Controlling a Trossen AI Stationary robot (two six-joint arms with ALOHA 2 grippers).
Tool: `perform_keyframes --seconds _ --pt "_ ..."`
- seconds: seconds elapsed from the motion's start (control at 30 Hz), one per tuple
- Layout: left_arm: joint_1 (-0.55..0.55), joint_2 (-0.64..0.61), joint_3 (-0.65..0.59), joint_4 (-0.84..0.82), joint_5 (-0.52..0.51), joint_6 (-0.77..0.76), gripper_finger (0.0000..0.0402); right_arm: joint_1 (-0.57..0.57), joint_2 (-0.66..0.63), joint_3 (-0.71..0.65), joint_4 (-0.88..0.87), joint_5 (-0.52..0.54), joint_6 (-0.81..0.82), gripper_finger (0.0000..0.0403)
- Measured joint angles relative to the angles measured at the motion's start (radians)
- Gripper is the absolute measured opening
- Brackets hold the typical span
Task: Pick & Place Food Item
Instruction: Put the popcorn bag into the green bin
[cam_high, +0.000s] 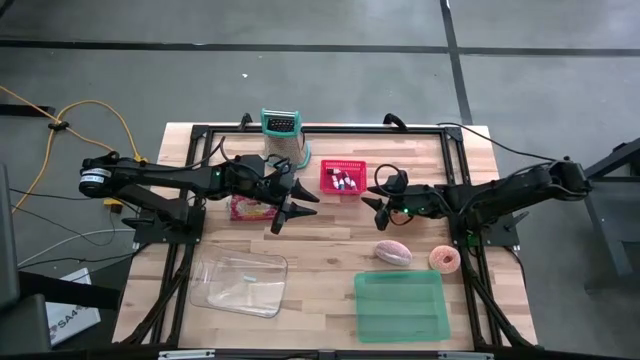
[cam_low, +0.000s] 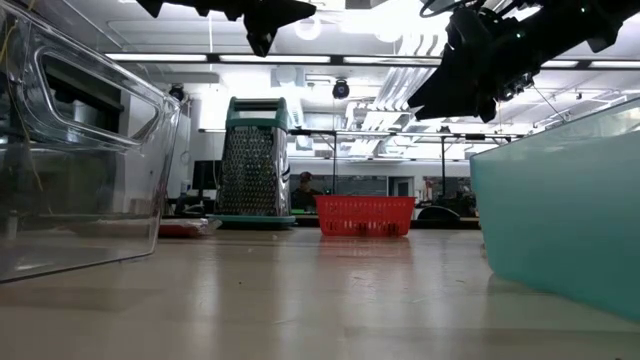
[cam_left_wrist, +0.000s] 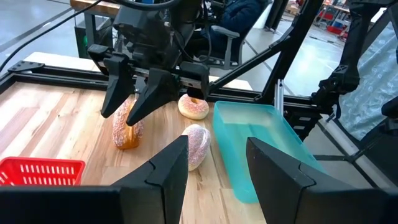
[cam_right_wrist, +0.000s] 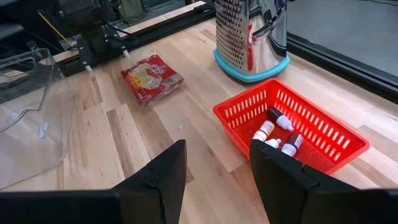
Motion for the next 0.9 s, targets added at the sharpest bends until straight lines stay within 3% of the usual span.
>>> perform_keyframes --seconds 0.47,0.9 --pt "0.015 0.0 0.0 -0.053 0.011 -0.051 0.0158 0.0 0.0 0.0 0.0 0.0 0.0 0.0165" --pt "0.222 -0.004 0.0 -0.272 0.178 -0.052 0.0158 0.0 0.0 0.001 0.0 0.0 0.0 0.0165"
